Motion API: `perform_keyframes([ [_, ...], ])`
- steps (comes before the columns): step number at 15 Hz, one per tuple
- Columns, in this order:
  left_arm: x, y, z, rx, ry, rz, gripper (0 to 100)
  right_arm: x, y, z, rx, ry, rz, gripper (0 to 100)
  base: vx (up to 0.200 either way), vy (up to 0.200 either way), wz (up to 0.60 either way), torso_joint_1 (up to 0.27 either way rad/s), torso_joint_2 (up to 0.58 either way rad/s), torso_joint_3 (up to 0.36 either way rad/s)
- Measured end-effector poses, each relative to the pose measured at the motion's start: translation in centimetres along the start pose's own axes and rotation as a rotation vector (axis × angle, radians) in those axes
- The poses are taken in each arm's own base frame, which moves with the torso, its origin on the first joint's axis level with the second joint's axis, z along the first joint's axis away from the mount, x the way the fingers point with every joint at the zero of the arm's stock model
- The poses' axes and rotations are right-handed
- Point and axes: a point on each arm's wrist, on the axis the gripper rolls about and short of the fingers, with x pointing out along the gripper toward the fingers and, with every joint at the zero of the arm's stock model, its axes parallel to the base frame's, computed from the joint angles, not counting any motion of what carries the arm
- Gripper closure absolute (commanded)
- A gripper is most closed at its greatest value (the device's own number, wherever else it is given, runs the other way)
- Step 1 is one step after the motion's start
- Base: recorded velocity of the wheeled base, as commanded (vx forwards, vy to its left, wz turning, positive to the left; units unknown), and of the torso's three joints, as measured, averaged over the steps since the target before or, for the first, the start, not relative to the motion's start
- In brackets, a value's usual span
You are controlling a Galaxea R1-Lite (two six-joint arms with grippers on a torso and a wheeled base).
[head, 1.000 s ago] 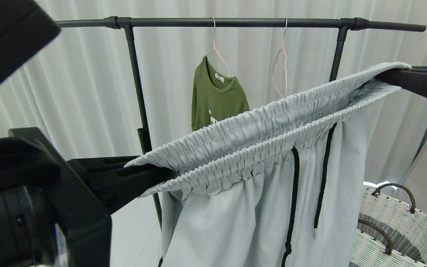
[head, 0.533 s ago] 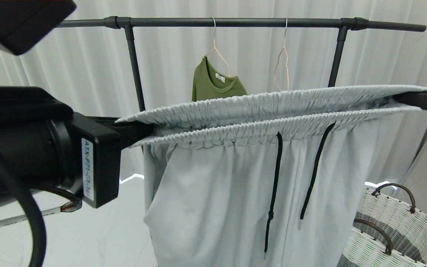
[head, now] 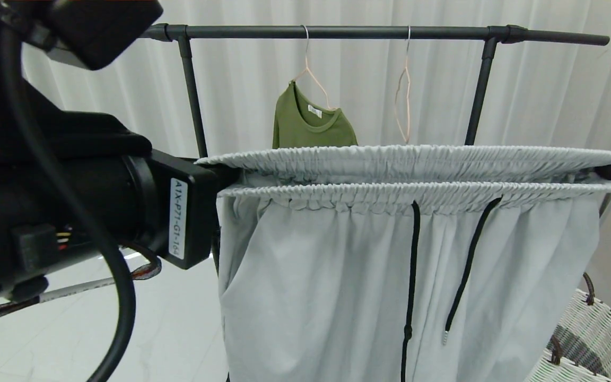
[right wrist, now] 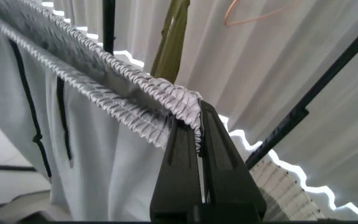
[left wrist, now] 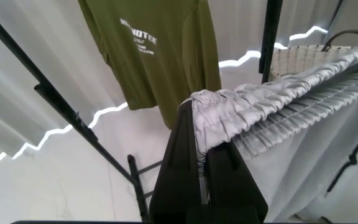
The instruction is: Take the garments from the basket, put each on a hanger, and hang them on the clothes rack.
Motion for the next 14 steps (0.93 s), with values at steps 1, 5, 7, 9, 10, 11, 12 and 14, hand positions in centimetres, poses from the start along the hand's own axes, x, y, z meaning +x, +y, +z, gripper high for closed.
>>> perform_keyframes([
  [1, 0.2, -0.1, 0.1, -0.004, -0.009, 0.001, 100, -0.2, 0.0, 0.0, -0.001, -0.006, 0.001, 100, 0.0, 0.0, 0.0, 0.0, 0.0, 0.0],
  [5, 0.4, -0.6, 1.1, -0.025, -0.052, 0.02, 100, -1.0, 0.8, -0.9, -0.001, -0.003, 0.055, 0, 0.0, 0.0, 0.0, 0.0, 0.0, 0.0],
  [7, 0.3, -0.6, 1.2, -0.026, -0.056, 0.028, 100, -1.4, 1.0, -1.1, -0.002, -0.01, 0.075, 0, 0.0, 0.0, 0.0, 0.0, 0.0, 0.0],
  [9, 0.1, -0.4, 1.3, -0.029, -0.062, 0.053, 100, -2.0, 1.1, -1.1, -0.002, -0.032, 0.083, 0, 0.0, 0.0, 0.0, 0.0, 0.0, 0.0],
  [10, 0.0, -0.3, 1.3, -0.03, -0.063, 0.056, 100, -2.2, 1.0, -1.2, -0.003, -0.029, 0.079, 0, 0.0, 0.0, 0.0, 0.0, 0.0, 0.0],
  [11, -0.1, -0.2, 1.2, -0.026, -0.06, 0.058, 100, -2.4, 0.9, -1.4, -0.003, -0.015, 0.055, 0, 0.0, 0.0, 0.0, 0.0, 0.0, 0.0],
  [12, -0.2, -0.1, 1.1, -0.025, -0.058, 0.063, 100, -2.5, 0.8, -1.7, -0.007, 0.007, 0.027, 0, 0.0, 0.0, 0.0, 0.0, 0.0, 0.0],
  [14, -0.5, 0.2, 0.6, -0.004, -0.028, 0.078, 100, -2.6, 0.5, -2.5, -0.033, 0.105, -0.097, 0, 0.0, 0.0, 0.0, 0.0, 0.0, 0.0],
])
